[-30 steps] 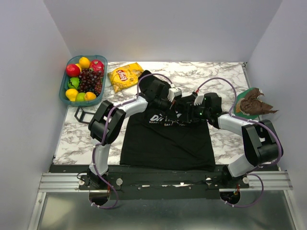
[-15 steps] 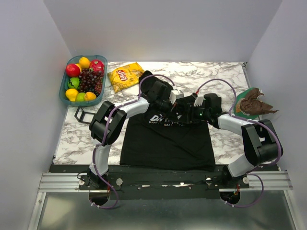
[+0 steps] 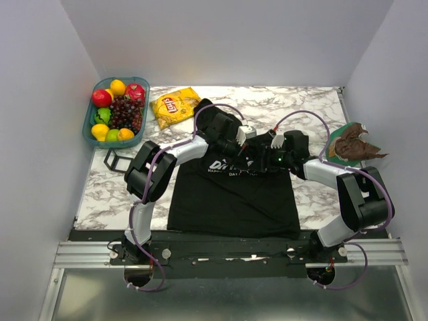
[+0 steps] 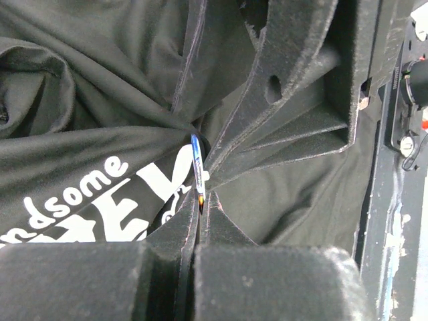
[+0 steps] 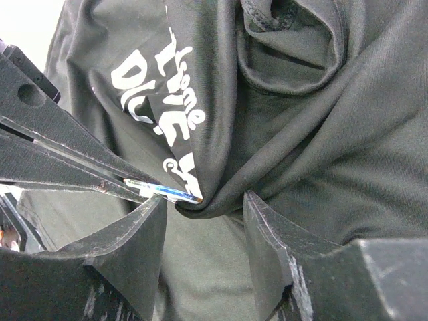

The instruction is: Pin the brooch onto the clothing

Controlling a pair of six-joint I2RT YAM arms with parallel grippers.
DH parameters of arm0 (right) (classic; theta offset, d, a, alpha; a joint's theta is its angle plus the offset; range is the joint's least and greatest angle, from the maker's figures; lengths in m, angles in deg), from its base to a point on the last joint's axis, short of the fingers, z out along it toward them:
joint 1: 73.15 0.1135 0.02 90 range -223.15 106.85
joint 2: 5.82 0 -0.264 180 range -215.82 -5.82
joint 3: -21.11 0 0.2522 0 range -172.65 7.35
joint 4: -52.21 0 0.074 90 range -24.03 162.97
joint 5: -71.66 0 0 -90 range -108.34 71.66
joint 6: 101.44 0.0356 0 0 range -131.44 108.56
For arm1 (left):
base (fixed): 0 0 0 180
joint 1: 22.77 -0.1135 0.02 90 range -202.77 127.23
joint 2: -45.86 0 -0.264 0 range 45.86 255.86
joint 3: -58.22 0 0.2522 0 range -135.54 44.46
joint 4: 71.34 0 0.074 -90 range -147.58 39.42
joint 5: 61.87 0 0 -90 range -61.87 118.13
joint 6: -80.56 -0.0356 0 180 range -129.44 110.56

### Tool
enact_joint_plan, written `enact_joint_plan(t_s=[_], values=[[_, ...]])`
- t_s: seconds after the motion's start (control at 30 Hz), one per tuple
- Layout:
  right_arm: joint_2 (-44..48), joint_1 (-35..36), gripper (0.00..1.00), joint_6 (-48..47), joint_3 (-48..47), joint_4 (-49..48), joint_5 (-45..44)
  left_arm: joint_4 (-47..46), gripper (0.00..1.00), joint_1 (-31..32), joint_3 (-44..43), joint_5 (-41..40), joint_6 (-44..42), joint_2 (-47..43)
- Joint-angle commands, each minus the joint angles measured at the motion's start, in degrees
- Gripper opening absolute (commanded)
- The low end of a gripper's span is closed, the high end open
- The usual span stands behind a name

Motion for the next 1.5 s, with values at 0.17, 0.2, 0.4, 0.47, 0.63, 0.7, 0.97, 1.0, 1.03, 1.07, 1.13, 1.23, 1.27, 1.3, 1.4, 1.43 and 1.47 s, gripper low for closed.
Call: enact_joint_plan(t_s=[0.17,0.2,0.4,0.47,0.63,0.7,0.97,1.0,1.03,1.07,1.13,1.23,1.27,1.3,1.4,1.43,1.47], values=[[-1.5,-1.9,0.55,1.0,-2.3,-3.2,-8.8,6.1,0.00,5.0,-0.2,9.9,-2.6,-5.3],[-1.4,-2.1,0.55,1.1,-2.2,-3.1,-8.9,6.5,0.00,5.3,-0.2,9.8,-3.3,-5.4],[-0.8,-2.3,0.55,1.3,-1.9,-3.1,-9.1,8.1,0.00,5.5,-0.9,5.7,-3.5,-5.1],[-0.5,-2.5,0.55,1.3,-1.7,-3.1,-9.2,8.4,0.00,5.0,-1.1,4.3,-3.0,-5.0],[0.6,-2.9,0.55,1.2,-1.1,-3.2,-9.8,8.2,0.00,4.0,-1.4,0.0,-1.8,-4.7],[1.0,-2.9,0.55,1.1,-0.8,-3.1,-10.0,8.0,0.00,3.4,-1.4,-0.2,-1.1,-4.6],[1.4,-3.4,0.55,1.0,-0.6,-3.1,-10.1,8.0,0.00,2.2,-1.8,-3.7,0.2,-4.2],[1.4,-3.3,0.55,1.0,-0.6,-3.1,-10.1,8.0,0.00,2.1,-1.8,-4.1,0.3,-4.1],[1.5,-3.4,0.55,1.0,-0.5,-3.1,-10.1,8.0,0.00,2.1,-2.0,-4.5,0.4,-3.9],[1.6,-3.3,0.55,1.0,-0.5,-3.2,-10.1,8.3,0.00,2.0,-2.0,-5.2,0.5,-3.9],[1.5,-3.4,0.55,1.1,-0.4,-3.2,-10.2,8.7,0.00,1.8,-2.3,-5.7,0.5,-3.7],[1.7,-3.5,0.55,1.2,-0.4,-3.1,-10.4,9.2,0.00,1.6,-2.6,-6.1,0.5,-3.3],[1.8,-3.5,0.55,1.3,-0.3,-3.2,-10.4,9.3,0.00,1.6,-2.7,-6.4,0.5,-3.2],[1.8,-3.5,0.55,1.3,-0.3,-3.3,-10.4,9.4,0.00,1.5,-2.8,-6.7,0.5,-3.1],[1.8,-3.7,0.55,1.4,-0.2,-3.3,-10.4,9.6,0.00,1.4,-3.0,-6.9,0.6,-2.8],[1.8,-3.7,0.55,1.3,-0.2,-3.4,-10.2,9.7,0.00,1.4,-3.2,-7.1,0.6,-2.7],[1.9,-3.7,0.55,1.4,-0.1,-3.4,-10.2,9.8,0.00,1.3,-3.2,-7.1,0.5,-2.5]])
